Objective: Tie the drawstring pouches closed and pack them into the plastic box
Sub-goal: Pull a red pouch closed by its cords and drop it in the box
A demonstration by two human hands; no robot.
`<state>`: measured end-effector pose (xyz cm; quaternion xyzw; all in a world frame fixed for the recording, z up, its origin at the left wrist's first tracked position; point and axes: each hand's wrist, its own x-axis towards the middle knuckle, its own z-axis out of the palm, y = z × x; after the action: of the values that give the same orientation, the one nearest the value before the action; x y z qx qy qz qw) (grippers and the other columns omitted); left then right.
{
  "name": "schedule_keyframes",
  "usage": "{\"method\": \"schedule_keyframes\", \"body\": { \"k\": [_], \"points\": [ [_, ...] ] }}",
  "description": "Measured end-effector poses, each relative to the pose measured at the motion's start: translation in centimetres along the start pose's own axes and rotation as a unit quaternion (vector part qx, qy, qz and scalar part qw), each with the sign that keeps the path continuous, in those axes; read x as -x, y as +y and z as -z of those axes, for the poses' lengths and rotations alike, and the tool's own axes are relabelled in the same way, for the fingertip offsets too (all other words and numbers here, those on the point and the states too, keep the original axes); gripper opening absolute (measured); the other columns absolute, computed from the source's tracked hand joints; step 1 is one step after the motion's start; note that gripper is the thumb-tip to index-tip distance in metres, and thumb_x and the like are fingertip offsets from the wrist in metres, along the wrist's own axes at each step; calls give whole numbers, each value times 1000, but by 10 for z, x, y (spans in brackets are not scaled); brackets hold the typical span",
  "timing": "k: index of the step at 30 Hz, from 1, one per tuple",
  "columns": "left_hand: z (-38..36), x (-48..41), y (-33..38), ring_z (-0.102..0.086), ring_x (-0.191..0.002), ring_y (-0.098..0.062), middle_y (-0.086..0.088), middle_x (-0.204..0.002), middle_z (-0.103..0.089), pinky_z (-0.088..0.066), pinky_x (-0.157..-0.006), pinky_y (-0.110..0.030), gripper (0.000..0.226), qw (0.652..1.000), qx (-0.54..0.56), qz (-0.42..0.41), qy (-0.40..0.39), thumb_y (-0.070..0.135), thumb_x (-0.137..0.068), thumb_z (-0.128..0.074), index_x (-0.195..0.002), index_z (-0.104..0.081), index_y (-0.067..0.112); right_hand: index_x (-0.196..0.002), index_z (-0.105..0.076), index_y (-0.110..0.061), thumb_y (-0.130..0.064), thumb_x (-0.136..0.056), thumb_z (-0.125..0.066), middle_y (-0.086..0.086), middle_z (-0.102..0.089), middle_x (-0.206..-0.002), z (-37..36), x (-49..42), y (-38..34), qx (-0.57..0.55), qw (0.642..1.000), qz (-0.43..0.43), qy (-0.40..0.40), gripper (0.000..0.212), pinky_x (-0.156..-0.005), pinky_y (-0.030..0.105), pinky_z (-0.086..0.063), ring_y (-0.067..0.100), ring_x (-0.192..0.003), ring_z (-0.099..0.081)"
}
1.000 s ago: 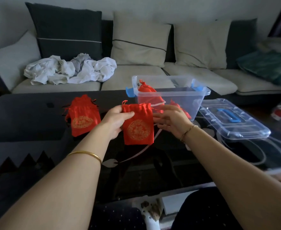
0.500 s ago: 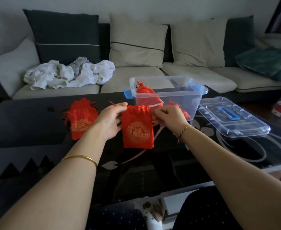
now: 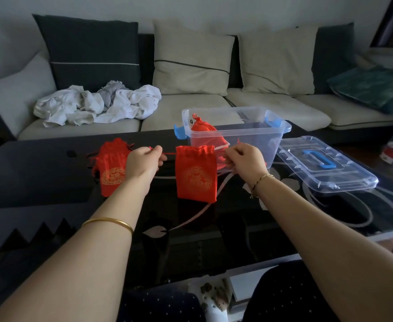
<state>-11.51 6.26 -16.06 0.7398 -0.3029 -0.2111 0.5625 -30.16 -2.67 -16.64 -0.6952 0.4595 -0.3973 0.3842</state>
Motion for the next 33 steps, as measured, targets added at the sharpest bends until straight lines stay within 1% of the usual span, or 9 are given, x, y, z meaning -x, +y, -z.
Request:
{"method": "schedule_keyframes", "body": {
  "k": [2,5,9,14,17,21,25,28,33],
  "points": [
    [4,-2,-2,-49,-63,-16,-2,-67,-56,-38,-65,-29,39,999,-27,-6,36,25,-95,-46,-59,-57,12,-78,-62,4,-13,-92,-51,12,-60,-72,4,-4,1,-34,998,-39,23,25,-66,36,-54,22,-67,-56],
    [7,-9,4,-39,-53,-19,-5,-59,-46,-31,-55,-29,42,993,30,63,92,21,-93,-47,-52,-47,10,-63,-56,-6,-11,-92,-51,6,-54,-63,15,-10,5,-157,972,-158,76,29,-38,19,-40,15,-50,-47],
    [-4,-3,21,-46,-56,-15,-3,-61,-51,-38,-60,-27,44,981,145,102,79,21,-96,-43,-53,-42,11,-61,-52,-10,-7,-92,-46,3,-48,-58,15,-13,6,-236,935,-246,102,31,-40,20,-32,13,-46,-41],
    [-6,11,37,-67,-88,-13,0,-82,-71,-45,-87,-29,42,935,334,43,-107,30,-100,-39,-61,-44,16,-63,-53,-9,-9,-93,-45,4,-48,-60,12,-8,-11,-258,945,-176,100,31,-33,16,-34,14,-48,-42],
    [-11,17,46,-63,-62,-11,4,-59,-63,-50,-74,-26,36,934,311,13,-177,30,-99,-43,-71,-57,14,-63,-58,-11,-10,-92,-48,2,-53,-60,9,-4,-31,-227,967,-81,79,30,-46,20,-41,12,-52,-47],
    [-17,26,54,-57,-53,-3,7,-62,-64,-48,-59,-20,14,947,207,-64,-237,8,-91,-57,-83,-67,12,-63,-64,-18,-15,-90,-52,-3,-61,-66,0,1,-54,-140,988,44,39,30,-67,32,-46,13,-66,-54],
    [-21,28,55,-52,-43,3,15,-47,-58,-38,-52,-15,9,955,79,-137,-251,9,-85,-65,-82,-67,17,-71,-67,-14,-18,-92,-54,-7,-63,-68,-4,7,-65,-105,988,113,12,26,-61,18,-45,1,-61,-55],
    [-23,25,53,-45,-40,0,13,-42,-51,-35,-50,-18,12,961,60,-141,-229,15,-85,-67,-74,-66,15,-73,-67,-12,-20,-94,-51,-6,-64,-68,-6,8,-66,-146,985,93,-14,28,-55,12,-46,-4,-54,-56],
    [-23,24,51,-42,-45,-4,0,-60,-52,-36,-47,-17,13,958,134,-87,-237,12,-89,-62,-78,-67,10,-79,-62,-10,-19,-94,-50,6,-64,-76,-3,10,-59,-243,964,-61,-91,21,-46,19,-46,14,-61,-59]
  ]
}}
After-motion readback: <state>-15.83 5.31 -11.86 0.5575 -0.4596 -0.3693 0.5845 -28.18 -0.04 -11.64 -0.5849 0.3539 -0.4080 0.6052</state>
